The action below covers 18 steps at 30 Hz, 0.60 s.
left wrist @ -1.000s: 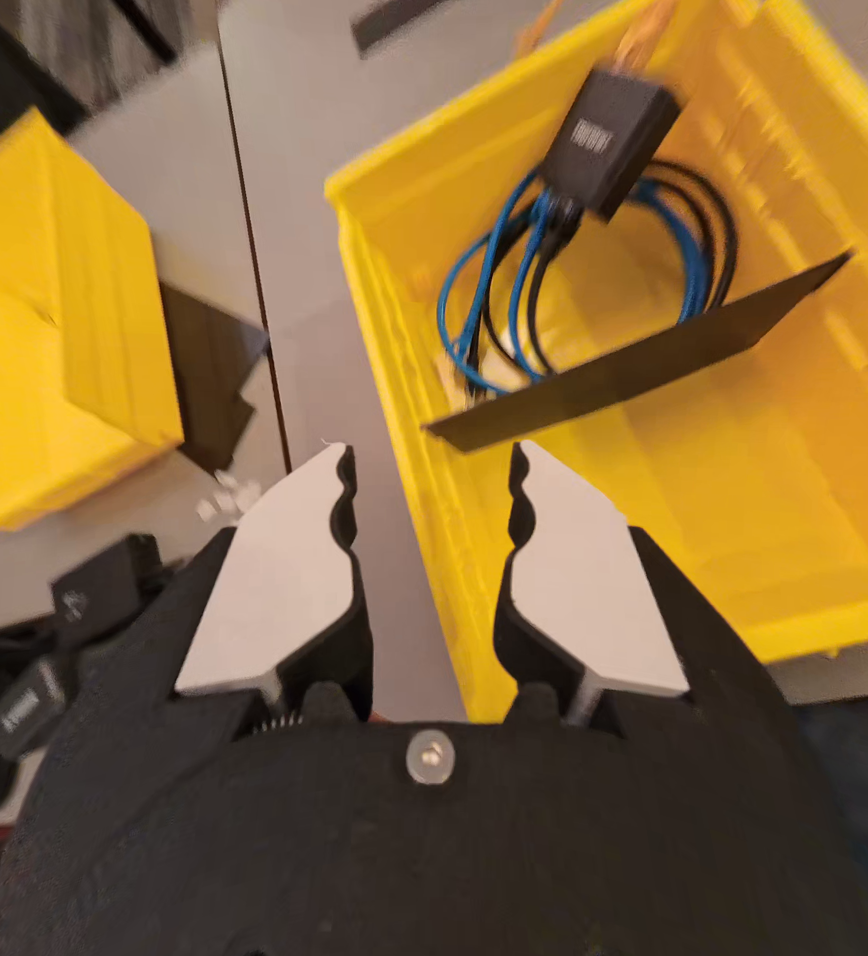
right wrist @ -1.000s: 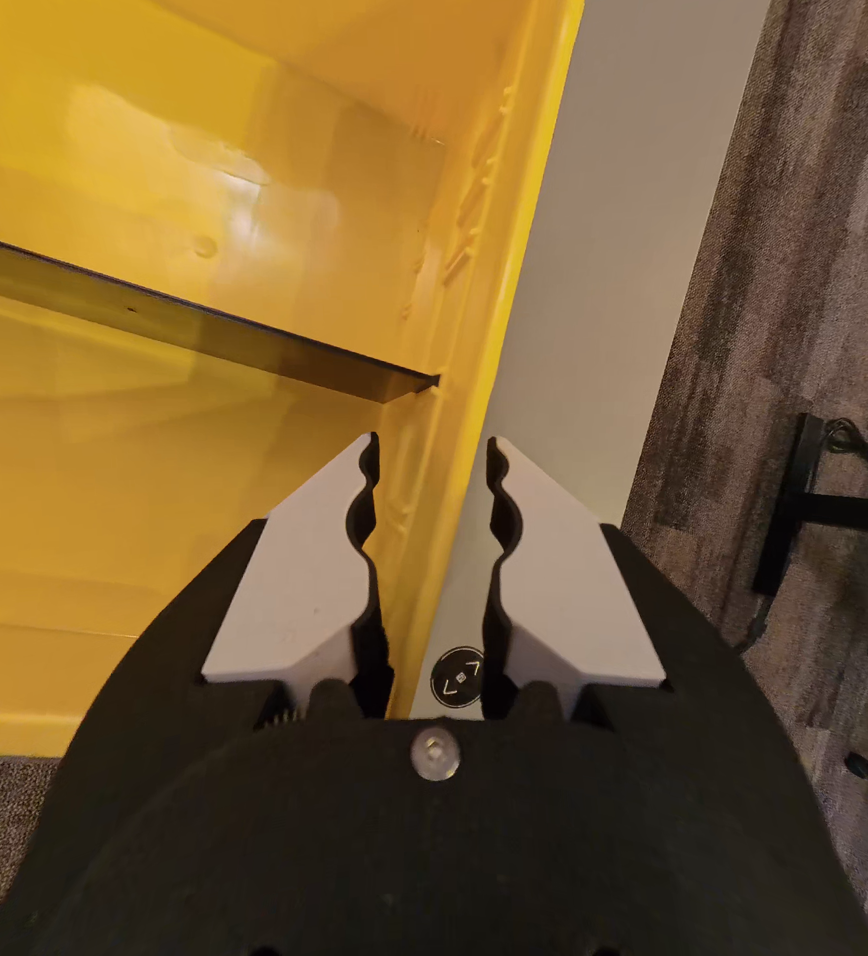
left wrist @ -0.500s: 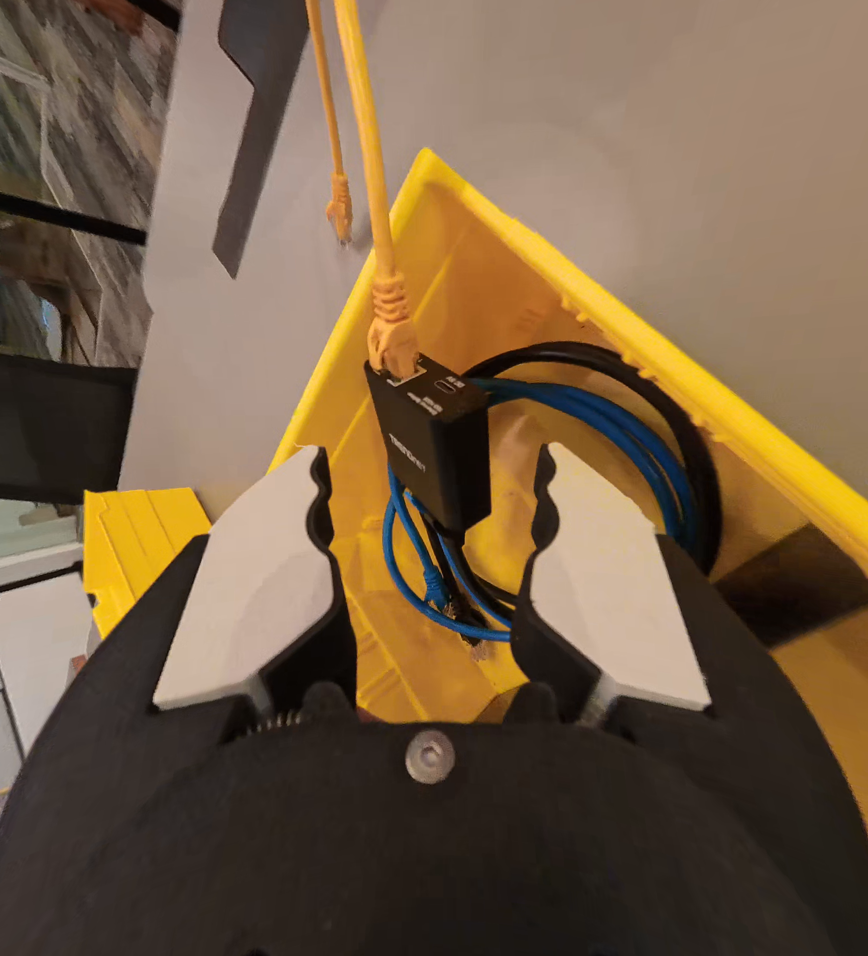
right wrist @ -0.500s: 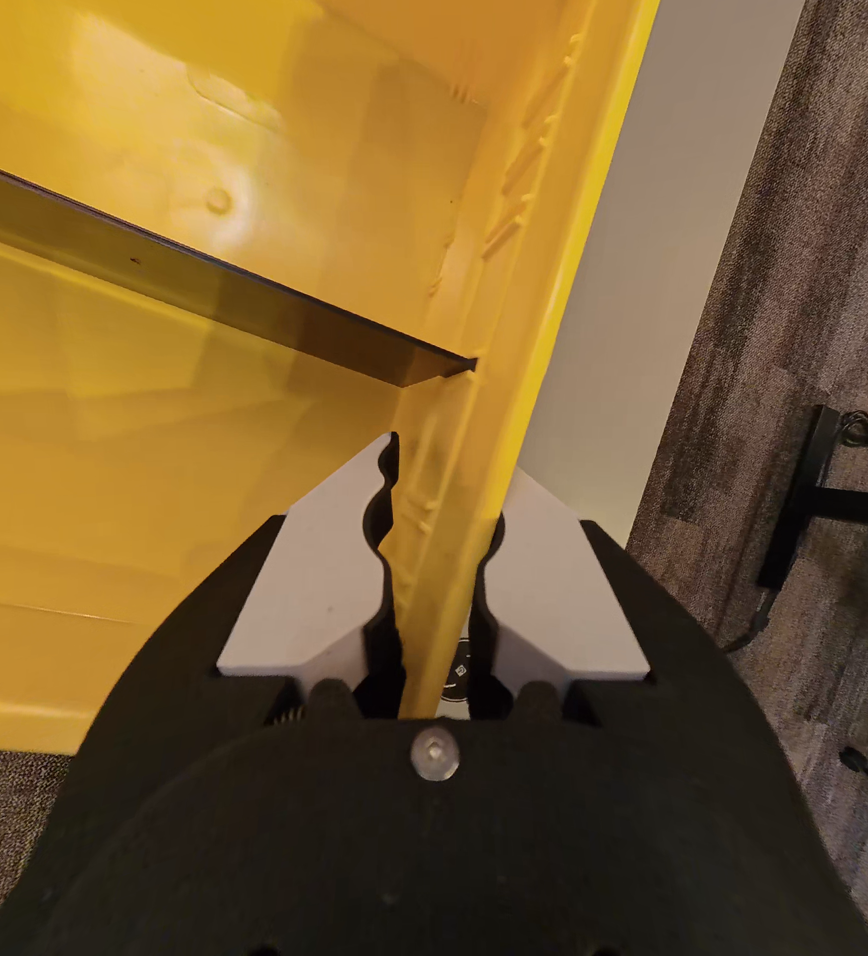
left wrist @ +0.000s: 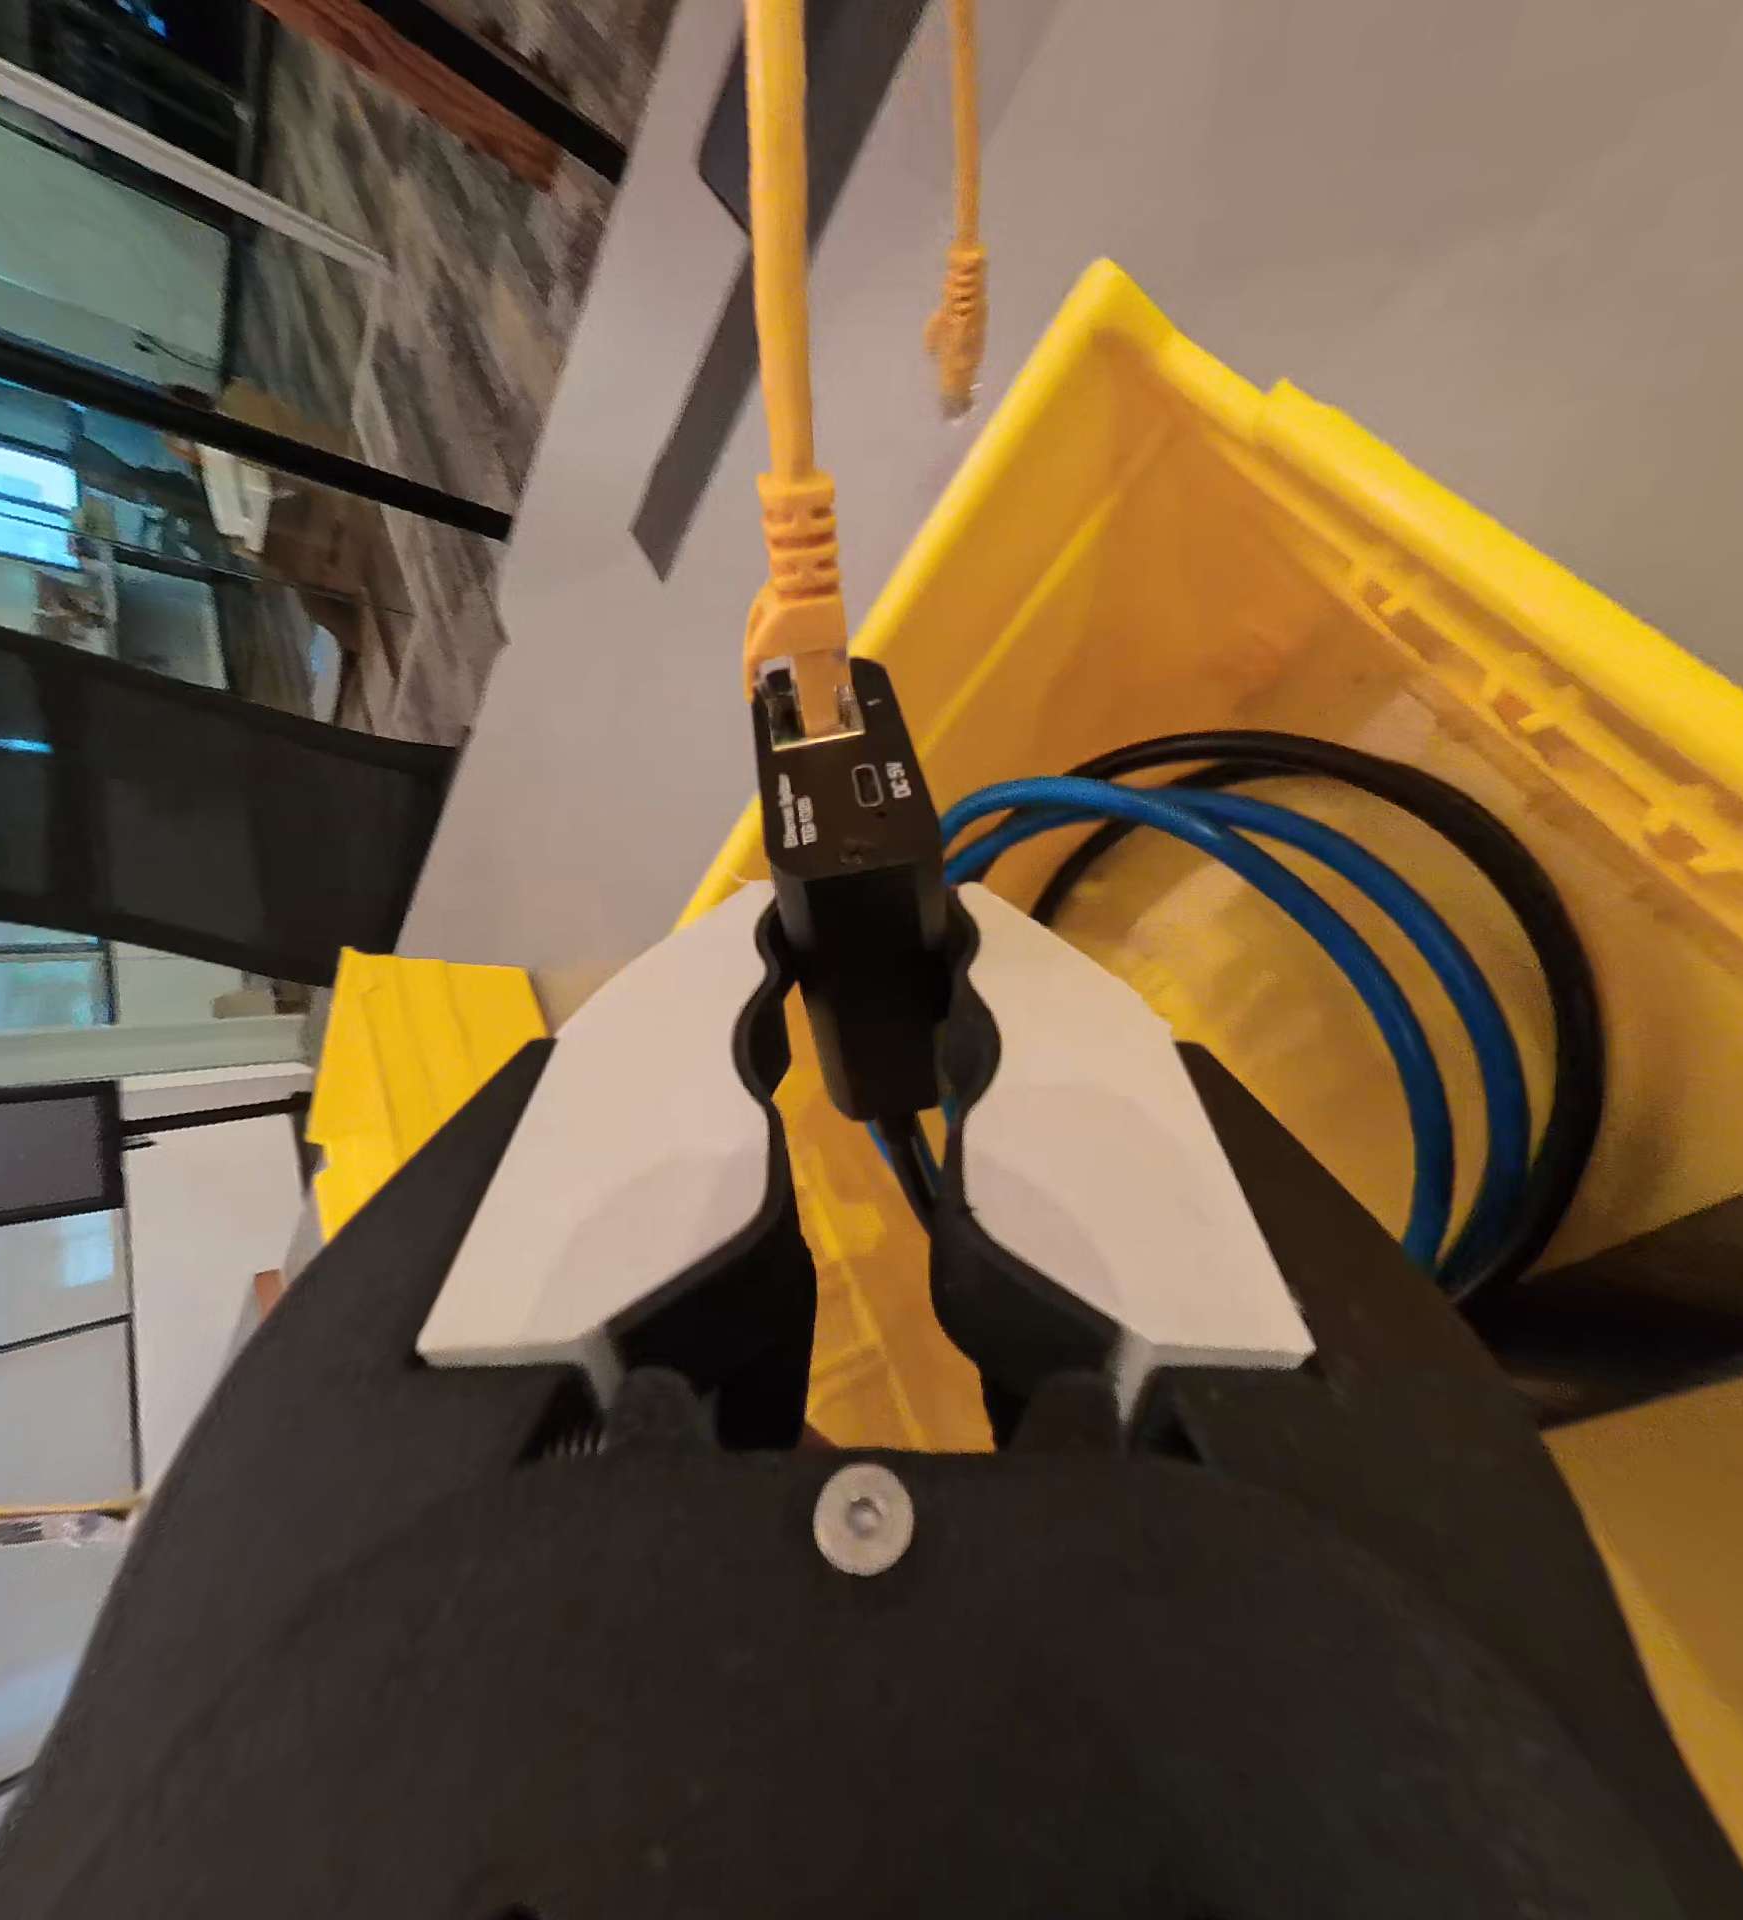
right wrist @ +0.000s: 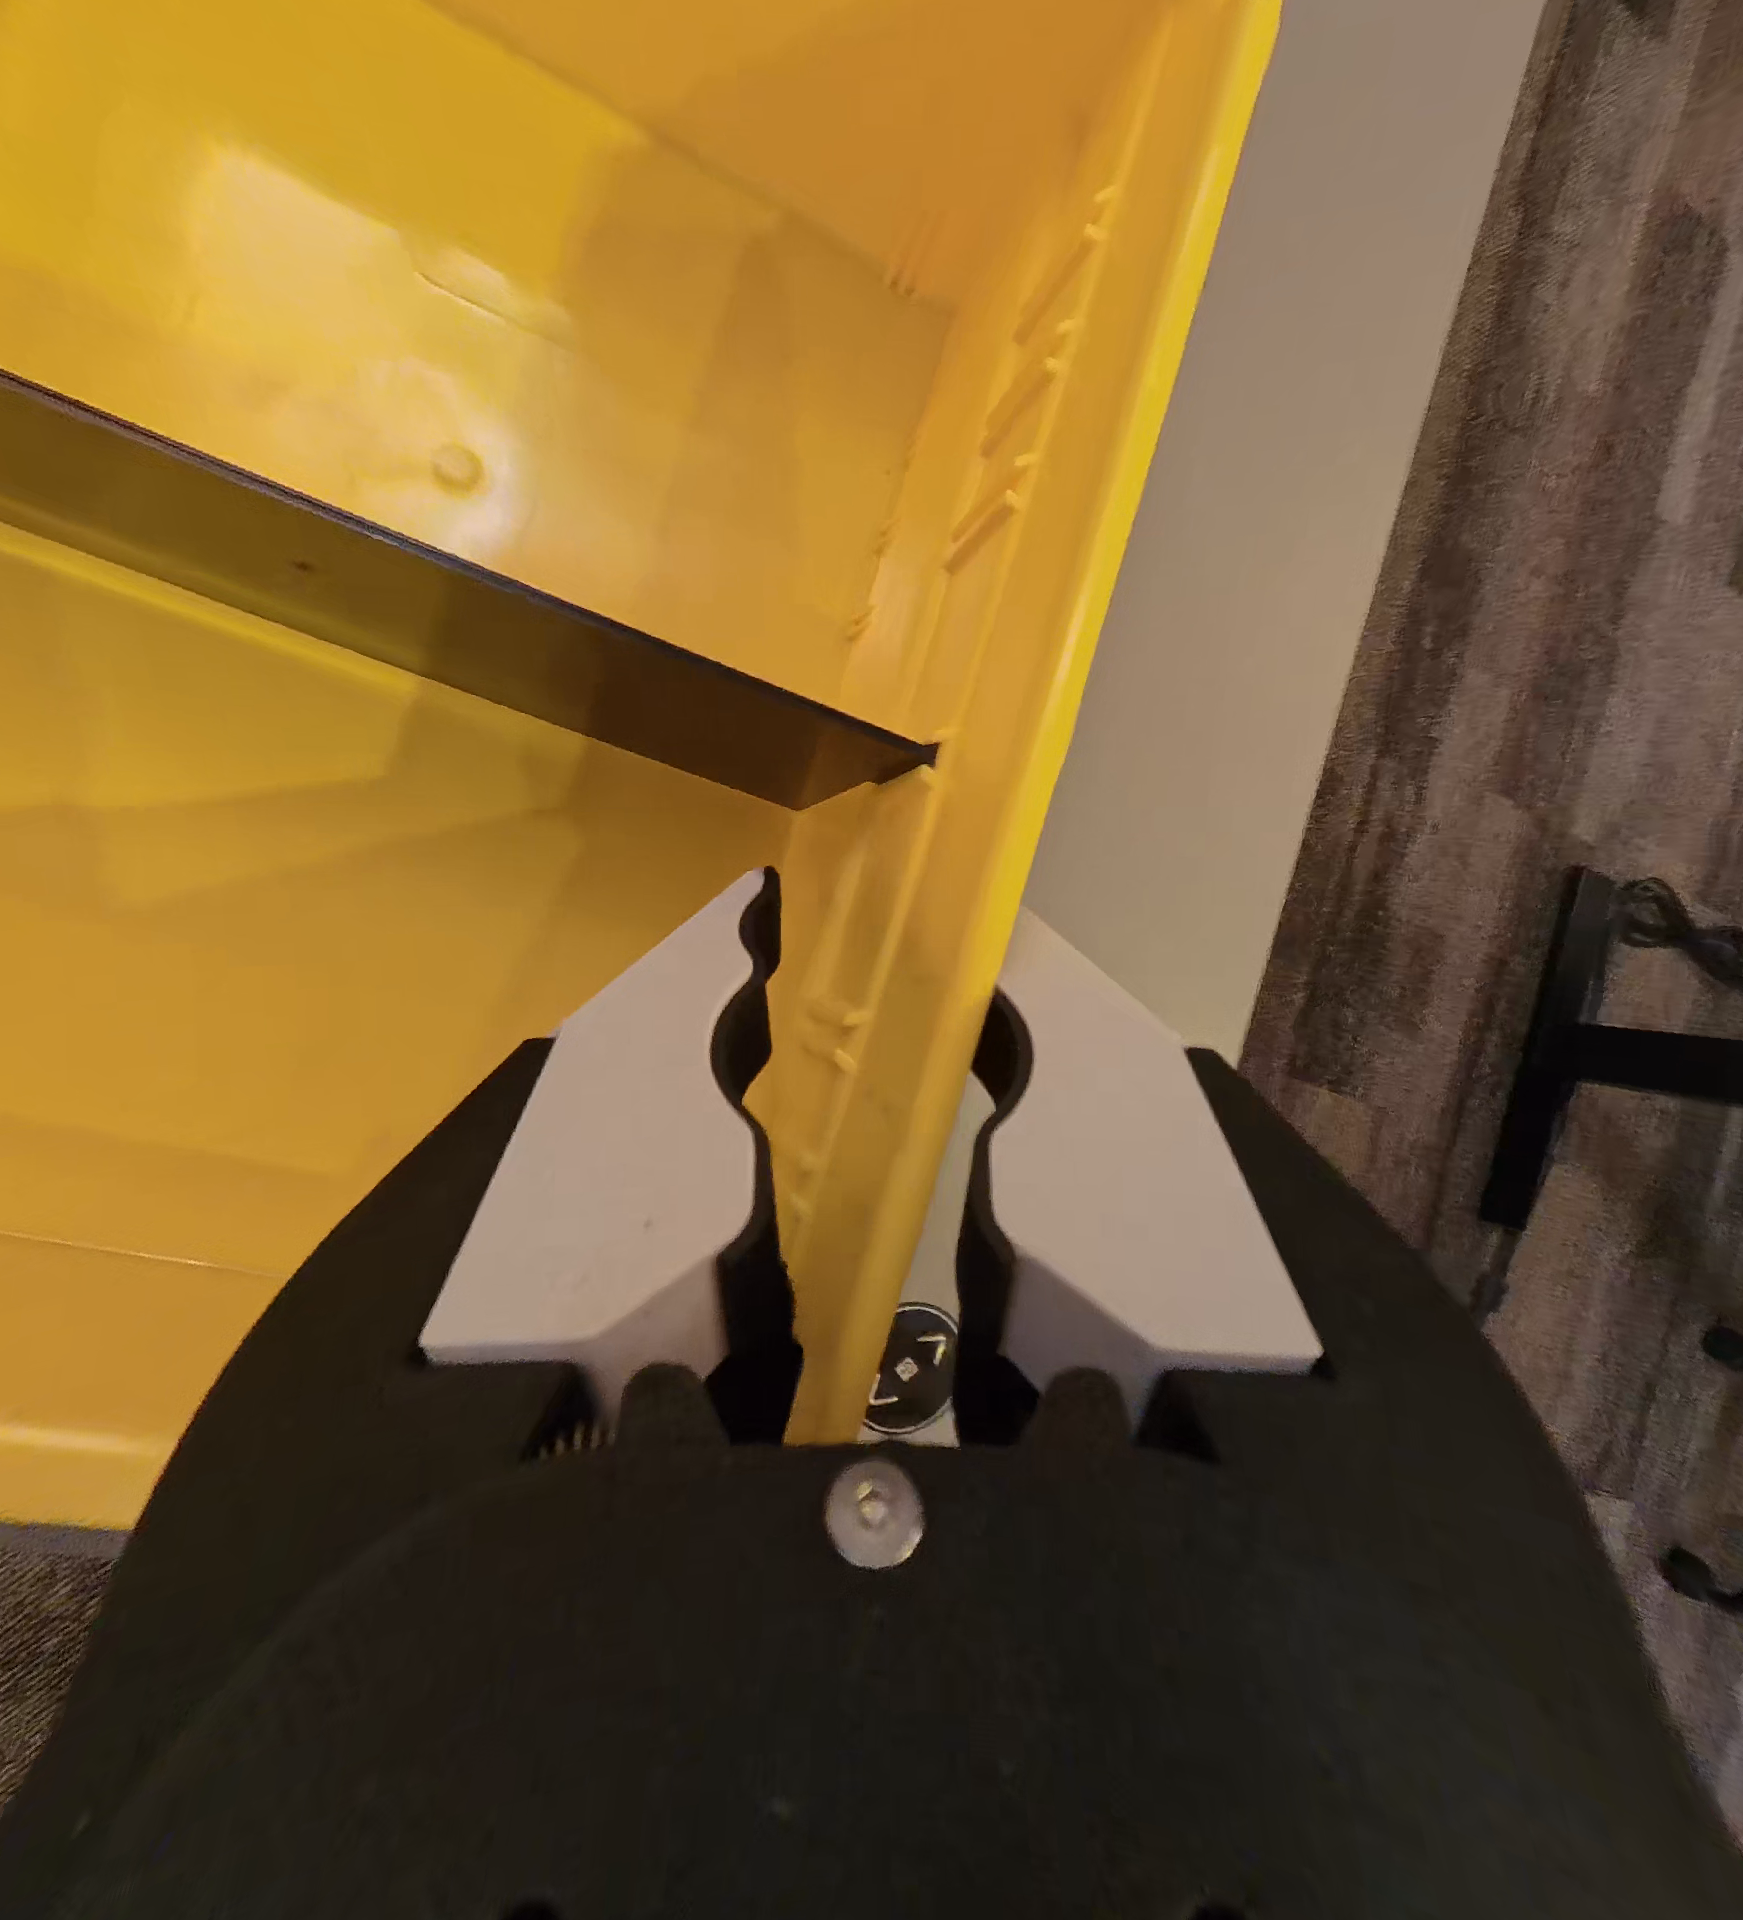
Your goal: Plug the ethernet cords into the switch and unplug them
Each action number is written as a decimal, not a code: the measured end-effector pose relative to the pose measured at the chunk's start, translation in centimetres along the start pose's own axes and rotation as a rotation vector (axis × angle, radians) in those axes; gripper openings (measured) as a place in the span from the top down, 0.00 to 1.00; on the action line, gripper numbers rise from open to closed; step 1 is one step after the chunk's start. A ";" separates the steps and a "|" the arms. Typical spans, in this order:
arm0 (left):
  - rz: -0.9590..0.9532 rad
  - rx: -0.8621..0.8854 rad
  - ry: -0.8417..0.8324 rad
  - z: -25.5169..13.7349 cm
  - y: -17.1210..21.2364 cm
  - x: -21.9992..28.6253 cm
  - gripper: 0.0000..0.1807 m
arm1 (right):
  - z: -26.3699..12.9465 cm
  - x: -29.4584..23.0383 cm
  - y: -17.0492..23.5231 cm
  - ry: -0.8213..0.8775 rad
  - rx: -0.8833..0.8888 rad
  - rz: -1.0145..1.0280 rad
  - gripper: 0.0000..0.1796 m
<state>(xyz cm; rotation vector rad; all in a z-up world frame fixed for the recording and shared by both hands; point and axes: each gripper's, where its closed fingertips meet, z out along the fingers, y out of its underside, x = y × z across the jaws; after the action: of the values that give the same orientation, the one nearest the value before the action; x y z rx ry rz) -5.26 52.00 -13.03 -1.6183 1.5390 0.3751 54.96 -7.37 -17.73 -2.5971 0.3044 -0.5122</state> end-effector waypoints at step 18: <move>0.010 0.336 -0.444 -18.3 -12.0 -14.6 0.86 | -15.7 -7.0 -13.8 0.091 0.592 -0.203 0.89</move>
<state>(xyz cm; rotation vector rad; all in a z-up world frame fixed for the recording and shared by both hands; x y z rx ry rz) -3.09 46.92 12.75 -1.1713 1.1970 0.4224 43.92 0.25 -0.22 -2.0376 -0.0803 -0.6738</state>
